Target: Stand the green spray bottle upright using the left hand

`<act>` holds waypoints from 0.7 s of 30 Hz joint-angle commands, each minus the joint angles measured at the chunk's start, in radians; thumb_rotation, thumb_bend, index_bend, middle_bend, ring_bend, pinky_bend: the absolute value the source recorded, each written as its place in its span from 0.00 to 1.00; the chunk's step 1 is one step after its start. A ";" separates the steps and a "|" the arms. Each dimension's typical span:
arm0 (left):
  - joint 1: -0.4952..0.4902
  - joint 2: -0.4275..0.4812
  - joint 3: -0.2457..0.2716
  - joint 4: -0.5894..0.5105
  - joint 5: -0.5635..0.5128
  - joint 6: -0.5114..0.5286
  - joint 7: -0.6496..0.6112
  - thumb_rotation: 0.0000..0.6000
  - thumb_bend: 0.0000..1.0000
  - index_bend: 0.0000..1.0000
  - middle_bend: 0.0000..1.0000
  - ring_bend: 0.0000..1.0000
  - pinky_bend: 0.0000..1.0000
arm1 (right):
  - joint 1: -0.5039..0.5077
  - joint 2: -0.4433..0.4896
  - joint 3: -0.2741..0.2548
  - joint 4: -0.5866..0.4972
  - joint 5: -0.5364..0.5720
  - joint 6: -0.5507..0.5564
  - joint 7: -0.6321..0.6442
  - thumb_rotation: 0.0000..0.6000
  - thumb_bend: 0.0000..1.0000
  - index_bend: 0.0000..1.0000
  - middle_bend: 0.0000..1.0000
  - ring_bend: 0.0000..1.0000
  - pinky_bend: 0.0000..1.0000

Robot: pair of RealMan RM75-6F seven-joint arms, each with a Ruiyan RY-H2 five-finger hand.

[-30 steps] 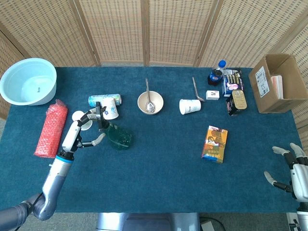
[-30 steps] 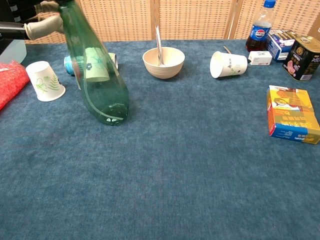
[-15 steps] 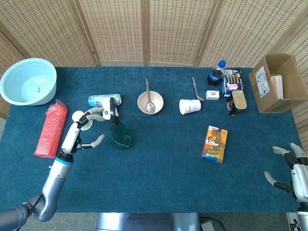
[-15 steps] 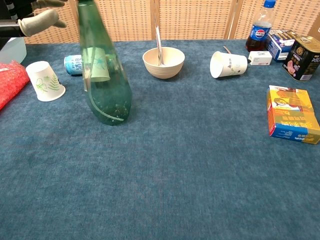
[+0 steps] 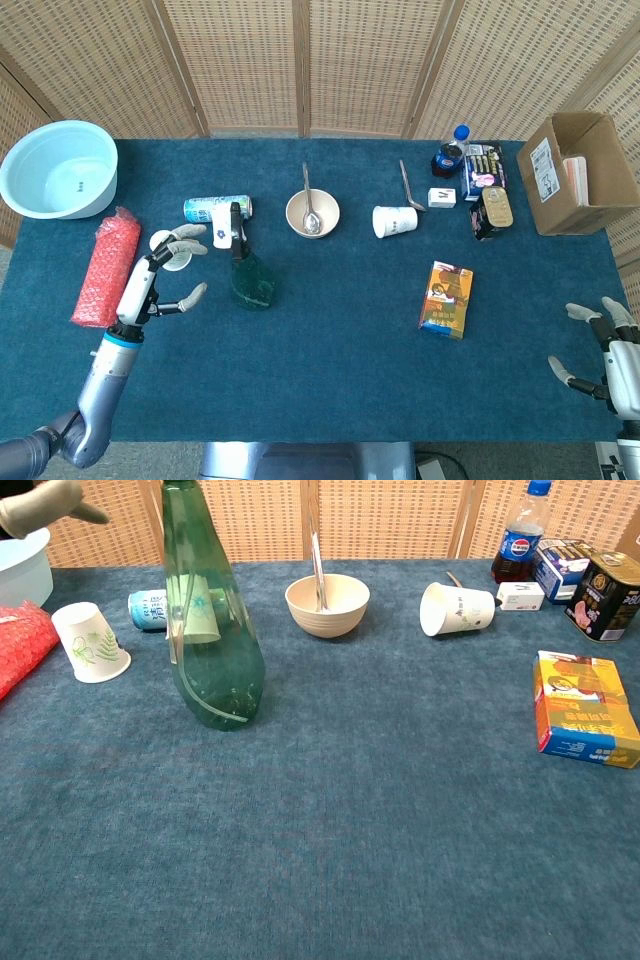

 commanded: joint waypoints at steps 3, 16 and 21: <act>0.022 0.029 0.013 -0.014 0.006 0.018 0.006 0.76 0.37 0.33 0.21 0.17 0.27 | 0.002 0.002 0.000 -0.003 0.000 -0.002 -0.003 1.00 0.28 0.21 0.31 0.01 0.10; 0.154 0.341 0.093 -0.199 -0.054 0.017 0.292 0.76 0.37 0.34 0.26 0.18 0.32 | 0.029 0.017 0.012 -0.024 0.021 -0.041 -0.055 1.00 0.28 0.21 0.31 0.01 0.10; 0.208 0.473 0.118 -0.287 -0.097 0.019 0.462 0.76 0.37 0.35 0.26 0.18 0.25 | 0.045 0.025 0.024 -0.030 0.047 -0.063 -0.095 1.00 0.28 0.21 0.31 0.01 0.10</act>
